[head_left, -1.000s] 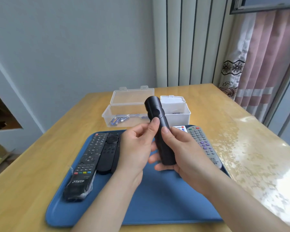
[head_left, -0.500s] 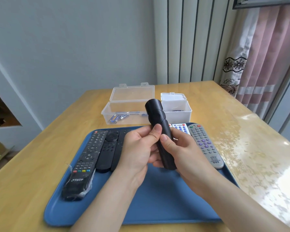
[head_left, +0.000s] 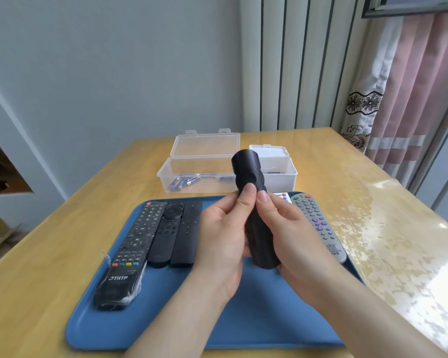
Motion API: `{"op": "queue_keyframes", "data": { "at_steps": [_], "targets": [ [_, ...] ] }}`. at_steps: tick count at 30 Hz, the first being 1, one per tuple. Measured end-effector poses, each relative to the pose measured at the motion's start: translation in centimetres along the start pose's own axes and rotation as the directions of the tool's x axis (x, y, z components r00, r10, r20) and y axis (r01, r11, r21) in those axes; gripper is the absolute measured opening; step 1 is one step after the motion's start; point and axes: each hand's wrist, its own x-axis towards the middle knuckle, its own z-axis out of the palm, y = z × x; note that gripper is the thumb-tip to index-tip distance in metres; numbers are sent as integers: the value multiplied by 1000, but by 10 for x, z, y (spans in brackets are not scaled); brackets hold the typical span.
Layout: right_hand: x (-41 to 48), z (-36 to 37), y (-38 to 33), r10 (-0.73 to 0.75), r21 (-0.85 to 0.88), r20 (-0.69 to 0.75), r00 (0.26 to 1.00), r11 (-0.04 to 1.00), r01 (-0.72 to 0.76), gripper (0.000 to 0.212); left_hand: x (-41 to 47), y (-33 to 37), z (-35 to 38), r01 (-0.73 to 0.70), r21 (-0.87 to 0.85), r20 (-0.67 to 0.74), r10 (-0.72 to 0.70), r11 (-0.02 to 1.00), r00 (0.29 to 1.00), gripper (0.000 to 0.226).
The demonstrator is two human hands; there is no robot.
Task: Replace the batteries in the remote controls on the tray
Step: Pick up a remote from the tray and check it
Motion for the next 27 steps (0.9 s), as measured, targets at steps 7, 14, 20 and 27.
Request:
{"op": "queue_keyframes", "data": {
  "at_steps": [7, 14, 20, 27],
  "targets": [
    [-3, 1, 3, -39, -82, -7, 999, 996, 38, 24, 3, 0, -7, 12, 23, 11, -12, 1000, 1000, 24],
    [-3, 5, -1, 5, -39, 4, 1000, 999, -5, 24, 2, 3, -8, 24, 39, 6, -24, 999, 1000, 25],
    [-2, -2, -5, 136, -94, 80, 987, 987, -128, 47, 9, 3, -10, -138, 44, -117, 142, 989, 983, 24],
    [-1, 1, -1, 72, -53, 39, 997, 996, -70, 42, 14, -1, -15, -122, 91, -150, 135, 988, 979, 46]
  ]
}}
